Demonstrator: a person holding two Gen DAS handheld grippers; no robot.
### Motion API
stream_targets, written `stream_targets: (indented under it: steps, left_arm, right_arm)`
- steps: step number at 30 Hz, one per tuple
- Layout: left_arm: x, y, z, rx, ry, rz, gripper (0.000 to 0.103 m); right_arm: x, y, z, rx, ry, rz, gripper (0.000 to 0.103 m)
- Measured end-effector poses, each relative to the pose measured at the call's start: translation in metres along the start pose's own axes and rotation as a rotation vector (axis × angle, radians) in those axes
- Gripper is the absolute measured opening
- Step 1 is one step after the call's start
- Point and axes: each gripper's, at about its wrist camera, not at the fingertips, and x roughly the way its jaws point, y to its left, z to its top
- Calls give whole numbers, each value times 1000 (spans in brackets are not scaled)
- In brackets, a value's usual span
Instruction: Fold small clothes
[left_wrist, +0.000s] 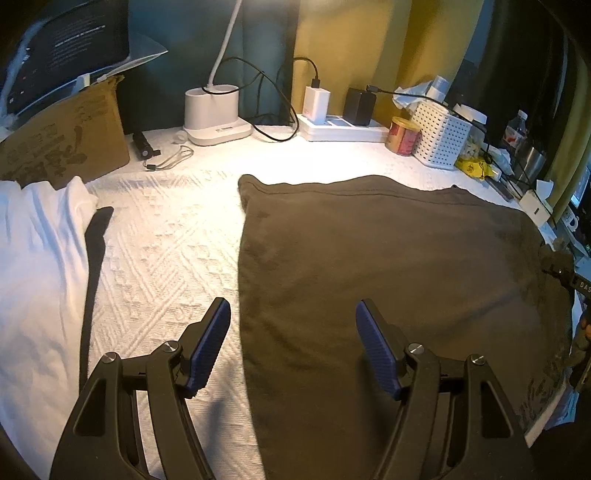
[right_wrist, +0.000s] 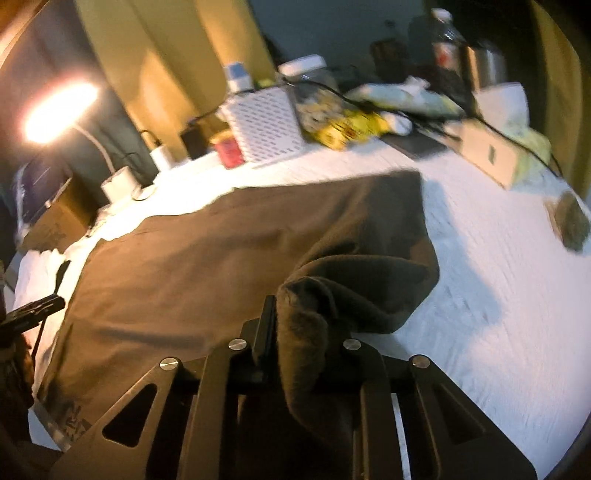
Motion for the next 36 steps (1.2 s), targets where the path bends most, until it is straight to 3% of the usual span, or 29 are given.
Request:
stream_targets:
  steps: [16, 36]
  left_arm:
    - [-21, 29, -15, -62, -58, -12, 70]
    - [-37, 49, -33, -102, -78, -6, 70]
  right_arm:
    - [8, 103, 16, -233, 10, 110, 19]
    - [40, 213, -16, -496, 116, 245, 19]
